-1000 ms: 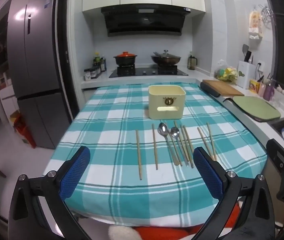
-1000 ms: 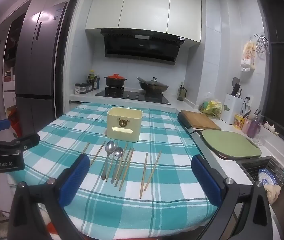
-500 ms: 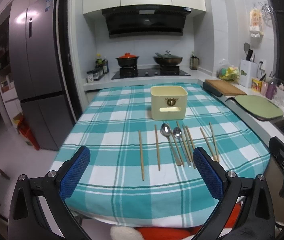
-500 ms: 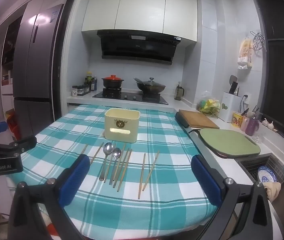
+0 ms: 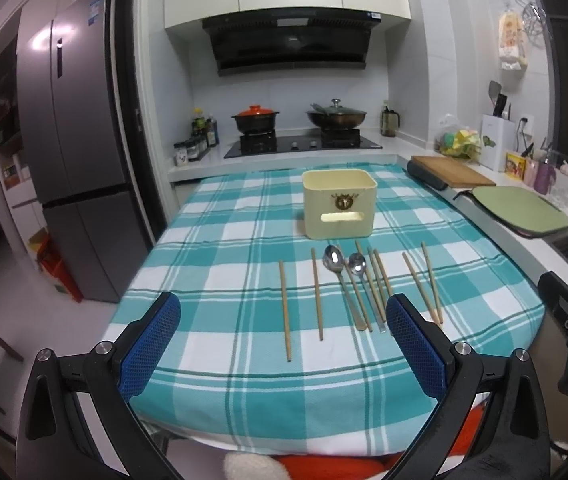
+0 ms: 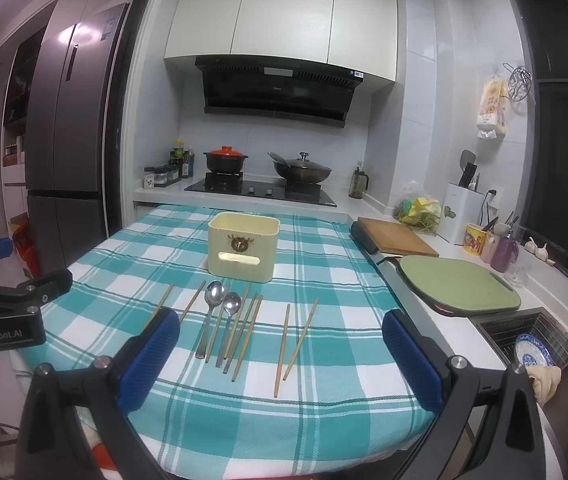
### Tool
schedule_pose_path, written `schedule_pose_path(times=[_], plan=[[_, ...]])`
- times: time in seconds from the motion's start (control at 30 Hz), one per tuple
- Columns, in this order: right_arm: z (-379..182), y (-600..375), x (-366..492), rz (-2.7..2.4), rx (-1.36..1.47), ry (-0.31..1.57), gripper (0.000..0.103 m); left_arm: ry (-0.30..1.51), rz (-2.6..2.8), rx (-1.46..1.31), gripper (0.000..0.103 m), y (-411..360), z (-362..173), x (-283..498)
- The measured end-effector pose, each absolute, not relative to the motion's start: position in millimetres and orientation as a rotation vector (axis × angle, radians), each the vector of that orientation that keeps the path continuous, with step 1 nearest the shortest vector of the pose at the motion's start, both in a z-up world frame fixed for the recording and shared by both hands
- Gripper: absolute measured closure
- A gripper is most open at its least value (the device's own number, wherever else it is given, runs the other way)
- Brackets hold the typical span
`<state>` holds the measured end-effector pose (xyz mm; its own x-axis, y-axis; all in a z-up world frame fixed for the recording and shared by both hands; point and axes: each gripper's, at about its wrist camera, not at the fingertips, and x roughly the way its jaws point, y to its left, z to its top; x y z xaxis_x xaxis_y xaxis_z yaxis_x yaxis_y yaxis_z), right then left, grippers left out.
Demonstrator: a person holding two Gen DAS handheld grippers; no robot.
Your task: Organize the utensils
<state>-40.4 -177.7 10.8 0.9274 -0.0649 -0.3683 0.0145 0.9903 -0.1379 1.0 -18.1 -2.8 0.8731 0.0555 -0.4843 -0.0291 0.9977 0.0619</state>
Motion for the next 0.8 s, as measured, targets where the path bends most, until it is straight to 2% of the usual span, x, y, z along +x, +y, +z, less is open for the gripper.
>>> schedule_pose_path(times=[0.8], plan=[[9.6,-183.7,-41.6,-0.035,-0.129,0.362,0.000,0.505,0.000,0.075,0.001,-24.4,-4.1,6.7]])
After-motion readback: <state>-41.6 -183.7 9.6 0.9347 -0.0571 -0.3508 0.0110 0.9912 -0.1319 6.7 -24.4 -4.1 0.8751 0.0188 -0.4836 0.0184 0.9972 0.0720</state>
